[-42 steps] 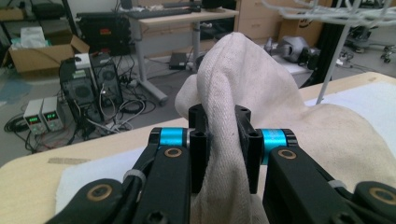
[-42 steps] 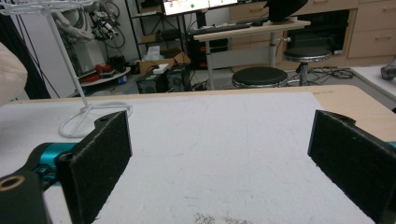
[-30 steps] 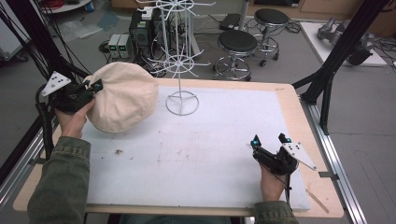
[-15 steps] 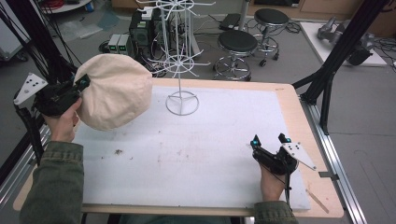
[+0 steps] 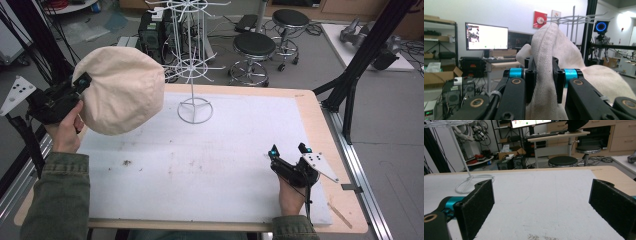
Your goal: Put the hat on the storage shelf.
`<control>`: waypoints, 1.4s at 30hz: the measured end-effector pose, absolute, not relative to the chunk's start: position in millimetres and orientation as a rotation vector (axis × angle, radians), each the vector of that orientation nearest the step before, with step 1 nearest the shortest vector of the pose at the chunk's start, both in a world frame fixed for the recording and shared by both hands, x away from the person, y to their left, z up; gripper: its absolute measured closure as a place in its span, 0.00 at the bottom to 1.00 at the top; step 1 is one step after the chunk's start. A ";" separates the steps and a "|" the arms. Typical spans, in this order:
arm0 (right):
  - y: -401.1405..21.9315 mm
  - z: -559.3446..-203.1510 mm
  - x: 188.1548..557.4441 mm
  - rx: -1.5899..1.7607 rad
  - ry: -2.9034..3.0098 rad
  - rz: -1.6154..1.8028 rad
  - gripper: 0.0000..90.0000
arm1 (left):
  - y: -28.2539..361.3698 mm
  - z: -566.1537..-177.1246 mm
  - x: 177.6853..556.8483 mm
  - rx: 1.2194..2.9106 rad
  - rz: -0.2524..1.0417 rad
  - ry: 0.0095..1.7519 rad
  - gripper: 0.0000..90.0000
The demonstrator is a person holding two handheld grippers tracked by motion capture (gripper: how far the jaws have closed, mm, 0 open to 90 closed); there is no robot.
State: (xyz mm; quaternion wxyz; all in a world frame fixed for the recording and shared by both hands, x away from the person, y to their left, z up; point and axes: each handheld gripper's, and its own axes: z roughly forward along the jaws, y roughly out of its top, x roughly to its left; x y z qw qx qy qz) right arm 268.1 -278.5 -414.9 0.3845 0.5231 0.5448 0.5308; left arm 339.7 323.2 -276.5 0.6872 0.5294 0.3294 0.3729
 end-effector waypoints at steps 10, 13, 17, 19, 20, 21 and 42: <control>-278.5 -414.4 266.9 1.339 1.387 1.364 0.06 | 316.6 -254.3 330.5 1.112 0.849 0.671 0.87; -278.4 -414.4 266.8 1.340 1.386 1.363 0.06 | 318.1 -250.2 329.5 1.093 0.851 0.665 0.87; -278.5 -414.5 266.8 1.333 1.389 1.357 0.06 | 319.6 -246.4 330.4 1.054 0.842 0.662 0.87; -278.3 -414.6 267.0 1.332 1.391 1.355 0.06 | 319.8 -244.0 331.4 1.038 0.837 0.658 0.87; -278.1 -414.6 267.0 1.333 1.390 1.356 0.06 | 319.7 -242.4 331.9 1.030 0.834 0.656 0.87; -278.2 -414.7 267.0 1.332 1.390 1.356 0.06 | 319.4 -240.6 332.2 1.026 0.834 0.654 0.87; -278.0 -414.8 267.4 1.335 1.396 1.362 0.06 | 311.1 -209.4 343.5 0.902 0.783 0.592 0.87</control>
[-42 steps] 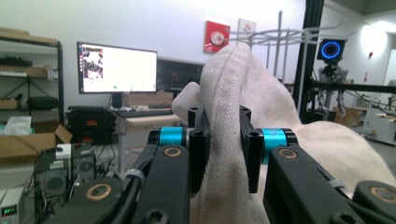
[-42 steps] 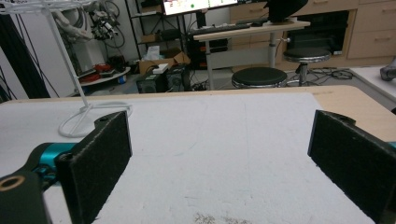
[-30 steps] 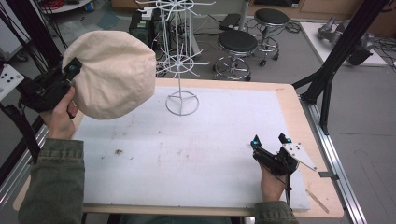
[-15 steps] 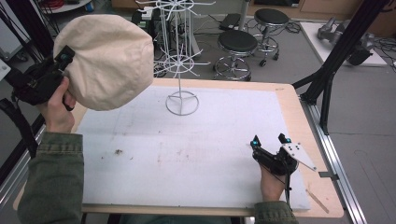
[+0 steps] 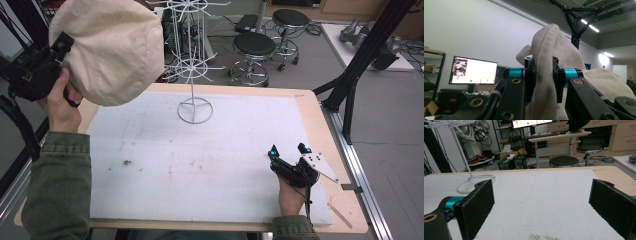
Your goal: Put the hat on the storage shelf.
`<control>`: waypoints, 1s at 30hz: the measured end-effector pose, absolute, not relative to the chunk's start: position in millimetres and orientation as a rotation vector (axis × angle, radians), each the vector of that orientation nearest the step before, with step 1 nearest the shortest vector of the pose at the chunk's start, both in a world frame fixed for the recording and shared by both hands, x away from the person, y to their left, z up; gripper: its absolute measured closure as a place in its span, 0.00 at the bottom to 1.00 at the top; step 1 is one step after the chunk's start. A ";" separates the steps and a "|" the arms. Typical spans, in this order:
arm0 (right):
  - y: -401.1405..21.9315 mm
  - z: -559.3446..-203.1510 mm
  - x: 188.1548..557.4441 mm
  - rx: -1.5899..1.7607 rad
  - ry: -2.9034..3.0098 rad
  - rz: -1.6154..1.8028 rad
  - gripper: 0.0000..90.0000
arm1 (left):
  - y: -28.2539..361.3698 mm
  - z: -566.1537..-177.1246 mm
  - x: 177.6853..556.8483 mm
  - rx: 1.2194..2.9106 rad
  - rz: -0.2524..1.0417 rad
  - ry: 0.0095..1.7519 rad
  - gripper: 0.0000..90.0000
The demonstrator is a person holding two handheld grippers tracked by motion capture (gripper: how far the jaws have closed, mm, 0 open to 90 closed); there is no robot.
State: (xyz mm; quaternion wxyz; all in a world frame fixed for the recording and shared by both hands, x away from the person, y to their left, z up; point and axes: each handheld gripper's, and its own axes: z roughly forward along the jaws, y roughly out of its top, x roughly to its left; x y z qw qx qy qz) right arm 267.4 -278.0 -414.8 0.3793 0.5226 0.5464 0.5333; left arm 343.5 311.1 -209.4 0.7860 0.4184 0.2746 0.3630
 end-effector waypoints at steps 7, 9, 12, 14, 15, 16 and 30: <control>-277.8 -415.0 267.8 1.335 1.395 1.364 0.06 | 297.9 -192.8 358.8 0.881 0.769 0.568 0.87; -278.0 -415.1 268.1 1.339 1.400 1.362 0.06 | 293.2 -186.1 363.3 0.877 0.767 0.556 0.87; -278.3 -415.1 268.0 1.336 1.401 1.362 0.06 | 287.2 -179.1 367.9 0.880 0.765 0.553 0.87; -278.4 -415.1 267.9 1.335 1.401 1.361 0.06 | 282.9 -175.5 370.8 0.885 0.766 0.548 0.87; -278.5 -415.1 267.8 1.334 1.400 1.360 0.06 | 280.0 -173.3 372.9 0.883 0.763 0.548 0.87; -278.4 -415.1 267.9 1.331 1.397 1.362 0.06 | 278.4 -172.3 374.1 0.884 0.761 0.546 0.87; -279.2 -415.1 267.7 1.334 1.400 1.359 0.06 | 265.0 -170.6 392.8 0.883 0.745 0.552 0.87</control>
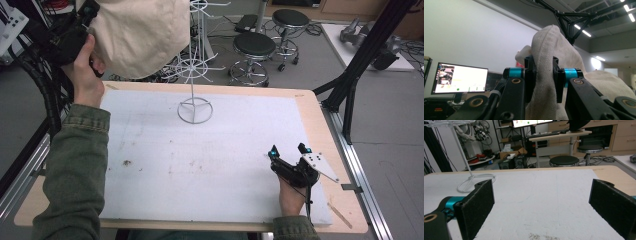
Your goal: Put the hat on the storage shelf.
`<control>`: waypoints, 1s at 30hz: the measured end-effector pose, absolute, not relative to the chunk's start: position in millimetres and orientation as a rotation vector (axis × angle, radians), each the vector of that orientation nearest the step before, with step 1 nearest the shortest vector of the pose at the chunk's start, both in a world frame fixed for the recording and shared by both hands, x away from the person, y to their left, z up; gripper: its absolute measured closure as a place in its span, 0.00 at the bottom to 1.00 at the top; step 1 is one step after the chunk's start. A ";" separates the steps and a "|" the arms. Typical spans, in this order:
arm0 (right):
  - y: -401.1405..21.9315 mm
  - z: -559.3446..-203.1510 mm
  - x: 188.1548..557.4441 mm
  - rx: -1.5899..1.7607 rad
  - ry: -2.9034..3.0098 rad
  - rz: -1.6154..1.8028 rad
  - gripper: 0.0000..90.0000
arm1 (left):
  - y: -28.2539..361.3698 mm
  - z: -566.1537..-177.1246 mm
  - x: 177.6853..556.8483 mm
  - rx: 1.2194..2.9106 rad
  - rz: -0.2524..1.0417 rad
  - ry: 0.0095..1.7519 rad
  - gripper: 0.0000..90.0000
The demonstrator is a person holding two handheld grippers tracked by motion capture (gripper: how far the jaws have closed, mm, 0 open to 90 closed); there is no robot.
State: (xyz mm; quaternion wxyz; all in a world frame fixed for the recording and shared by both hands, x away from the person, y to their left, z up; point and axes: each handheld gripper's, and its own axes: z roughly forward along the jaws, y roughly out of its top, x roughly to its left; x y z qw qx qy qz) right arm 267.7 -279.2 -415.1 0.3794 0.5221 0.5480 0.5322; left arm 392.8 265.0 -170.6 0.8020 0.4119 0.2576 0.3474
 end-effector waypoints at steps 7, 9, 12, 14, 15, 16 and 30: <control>-278.9 -415.2 267.9 1.334 1.403 1.361 0.06 | 260.2 -176.7 411.2 0.867 0.705 0.579 0.87; -278.6 -415.3 268.0 1.338 1.404 1.362 0.06 | 258.8 -178.9 416.3 0.850 0.683 0.585 0.87; -278.9 -415.4 268.4 1.333 1.404 1.361 0.06 | 255.8 -180.6 422.4 0.855 0.668 0.591 0.87; -278.6 -415.4 268.3 1.337 1.404 1.360 0.06 | 252.6 -181.0 424.7 0.866 0.675 0.594 0.87; -278.6 -415.3 268.2 1.337 1.403 1.360 0.06 | 250.3 -181.5 426.0 0.876 0.679 0.593 0.87; -278.5 -415.3 268.1 1.338 1.403 1.361 0.06 | 249.2 -181.9 426.7 0.882 0.681 0.592 0.87; -278.4 -415.2 267.8 1.336 1.405 1.359 0.06 | 232.2 -195.3 437.3 0.989 0.761 0.566 0.86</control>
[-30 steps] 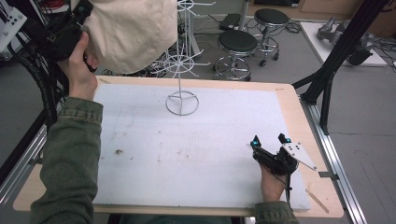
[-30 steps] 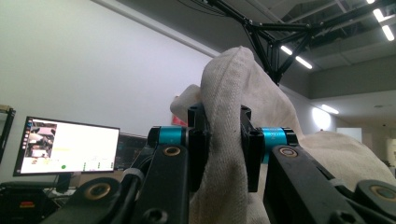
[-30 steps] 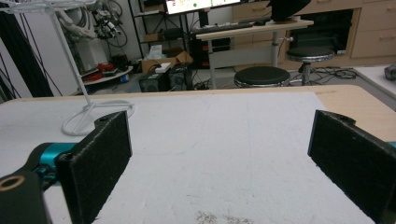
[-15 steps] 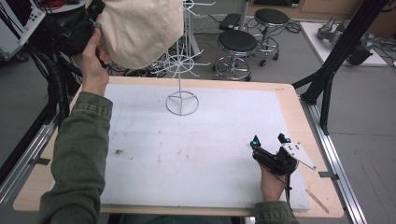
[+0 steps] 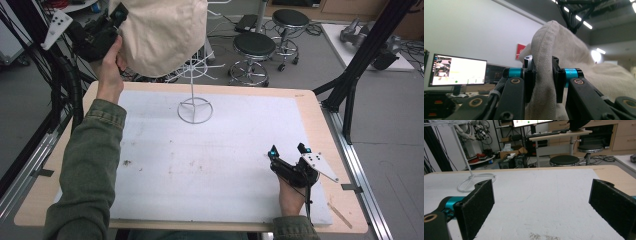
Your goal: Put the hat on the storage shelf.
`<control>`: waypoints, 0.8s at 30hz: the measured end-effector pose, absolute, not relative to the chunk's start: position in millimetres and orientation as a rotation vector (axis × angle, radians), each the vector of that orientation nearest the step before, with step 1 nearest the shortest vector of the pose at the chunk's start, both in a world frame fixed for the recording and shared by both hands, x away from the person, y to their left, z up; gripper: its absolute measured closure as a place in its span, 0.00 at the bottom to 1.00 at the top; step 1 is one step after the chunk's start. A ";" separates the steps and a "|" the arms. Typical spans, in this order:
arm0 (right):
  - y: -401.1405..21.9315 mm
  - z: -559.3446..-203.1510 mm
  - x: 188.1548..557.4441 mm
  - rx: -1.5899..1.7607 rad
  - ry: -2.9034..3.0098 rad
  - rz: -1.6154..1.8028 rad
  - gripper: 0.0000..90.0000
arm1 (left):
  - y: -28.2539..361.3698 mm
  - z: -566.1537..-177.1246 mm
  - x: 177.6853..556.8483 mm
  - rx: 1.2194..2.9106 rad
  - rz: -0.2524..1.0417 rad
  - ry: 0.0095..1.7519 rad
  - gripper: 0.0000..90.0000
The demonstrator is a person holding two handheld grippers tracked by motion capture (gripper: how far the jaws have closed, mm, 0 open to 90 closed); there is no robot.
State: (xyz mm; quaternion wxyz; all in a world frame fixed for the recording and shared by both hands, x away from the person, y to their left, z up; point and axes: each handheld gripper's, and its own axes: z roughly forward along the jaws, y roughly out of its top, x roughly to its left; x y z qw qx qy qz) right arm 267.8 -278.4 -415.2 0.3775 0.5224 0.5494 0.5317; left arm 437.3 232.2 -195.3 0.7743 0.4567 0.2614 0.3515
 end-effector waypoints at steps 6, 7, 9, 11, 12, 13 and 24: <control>-278.5 -415.2 267.8 1.337 1.403 1.360 0.06 | 227.2 -213.2 444.4 1.028 0.740 0.604 0.86; -278.5 -415.2 267.8 1.337 1.403 1.361 0.06 | 225.7 -216.7 444.2 1.042 0.748 0.607 0.86; -278.5 -415.3 268.1 1.339 1.400 1.364 0.06 | 221.8 -225.6 443.4 1.079 0.774 0.606 0.85; -278.5 -415.2 267.9 1.340 1.402 1.360 0.06 | 218.8 -236.9 444.2 1.113 0.784 0.614 0.85; -278.5 -415.2 267.8 1.337 1.404 1.359 0.06 | 219.0 -240.6 444.7 1.115 0.772 0.618 0.85; -278.5 -415.2 267.6 1.336 1.404 1.359 0.06 | 219.2 -244.8 445.5 1.111 0.762 0.626 0.85; -278.8 -415.2 267.8 1.332 1.402 1.357 0.06 | 223.5 -267.7 446.1 1.133 0.717 0.659 0.83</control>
